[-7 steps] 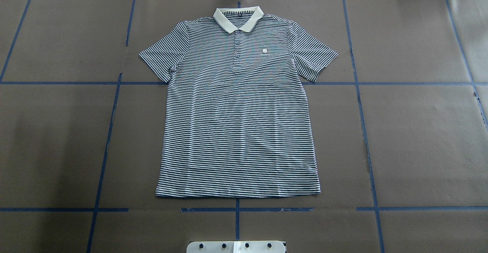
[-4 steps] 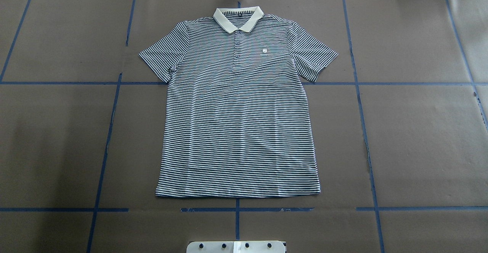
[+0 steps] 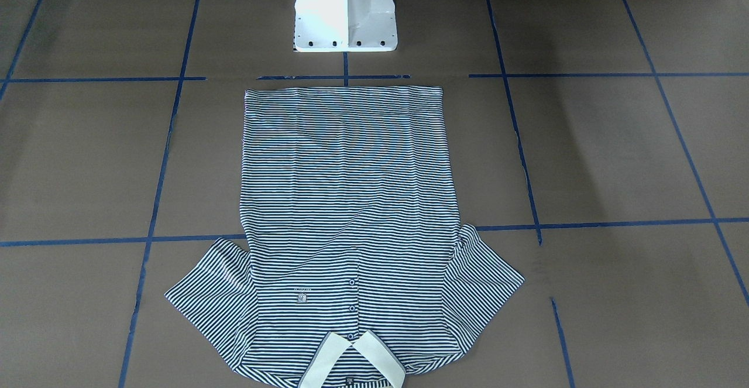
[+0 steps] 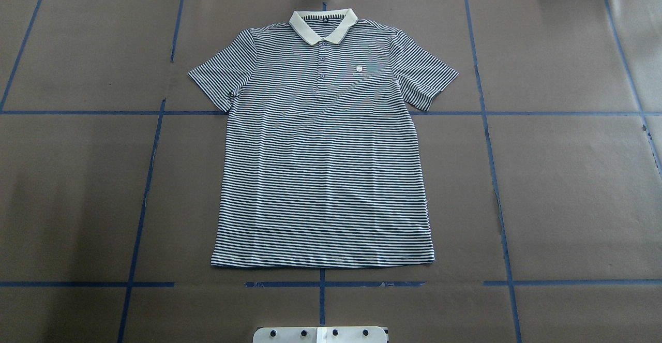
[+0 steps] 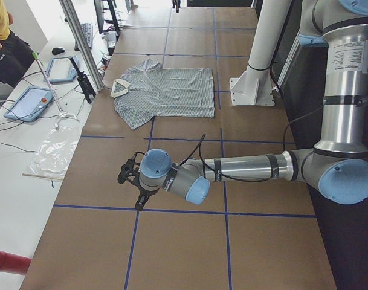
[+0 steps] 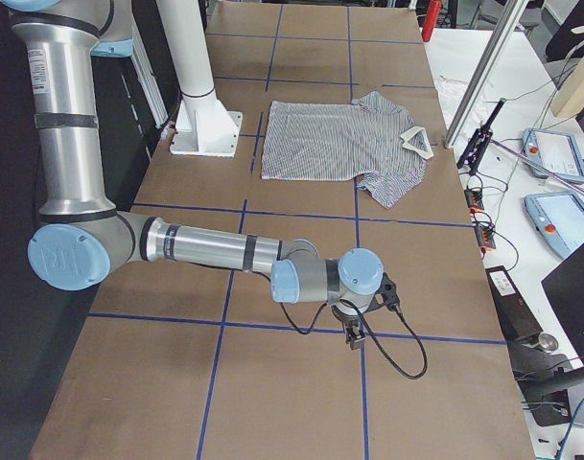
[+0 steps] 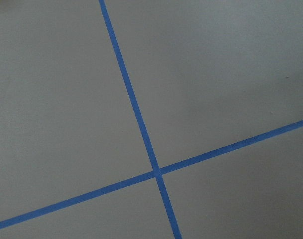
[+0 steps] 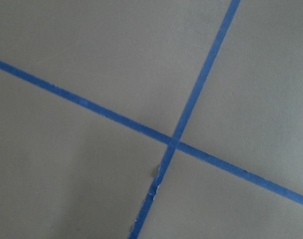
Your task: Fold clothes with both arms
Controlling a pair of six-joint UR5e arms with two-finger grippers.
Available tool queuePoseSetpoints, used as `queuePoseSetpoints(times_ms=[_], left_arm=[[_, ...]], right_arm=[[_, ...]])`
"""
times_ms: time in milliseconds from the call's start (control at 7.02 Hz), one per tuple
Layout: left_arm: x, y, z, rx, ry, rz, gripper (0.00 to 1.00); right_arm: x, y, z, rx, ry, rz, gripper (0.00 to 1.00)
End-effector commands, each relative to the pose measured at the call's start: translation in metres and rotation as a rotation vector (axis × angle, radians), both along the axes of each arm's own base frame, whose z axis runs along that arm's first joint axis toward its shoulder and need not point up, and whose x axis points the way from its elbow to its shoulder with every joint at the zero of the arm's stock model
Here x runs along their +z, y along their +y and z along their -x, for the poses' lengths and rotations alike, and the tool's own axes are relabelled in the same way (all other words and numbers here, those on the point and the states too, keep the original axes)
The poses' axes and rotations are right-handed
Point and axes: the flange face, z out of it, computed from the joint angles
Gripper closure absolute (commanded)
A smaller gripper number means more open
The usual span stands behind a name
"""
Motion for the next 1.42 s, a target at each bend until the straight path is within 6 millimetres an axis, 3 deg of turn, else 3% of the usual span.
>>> queuePoseSetpoints(times_ms=[0,142,285,427,569,712,997,1281], left_arm=[[-0.003,0.000,-0.017,0.031,0.020,-0.008,0.00],[-0.006,-0.001,-0.021,0.042,0.022,-0.018,0.00],[-0.010,-0.001,-0.024,0.047,0.025,-0.041,0.00],[-0.012,0.000,-0.027,0.062,0.044,-0.054,0.00],[-0.013,0.000,-0.031,0.075,0.055,-0.057,0.00],[-0.014,-0.001,-0.032,0.076,0.056,-0.060,0.00],[-0.014,0.000,-0.037,0.085,0.056,-0.060,0.00],[-0.015,0.000,-0.038,0.089,0.056,-0.061,0.00]], right_arm=[[-0.045,-0.021,0.105,0.111,-0.092,0.092,0.00],[-0.097,-0.053,0.169,0.189,-0.131,0.159,0.00],[-0.158,-0.079,0.253,0.273,-0.140,0.206,0.00],[-0.200,-0.091,0.320,0.390,-0.118,0.203,0.00],[-0.230,-0.102,0.380,0.500,-0.122,0.245,0.06],[-0.239,-0.117,0.406,0.561,-0.125,0.300,0.13],[-0.252,-0.128,0.422,0.578,-0.119,0.285,0.19],[-0.250,-0.128,0.425,0.600,-0.102,0.265,0.27]])
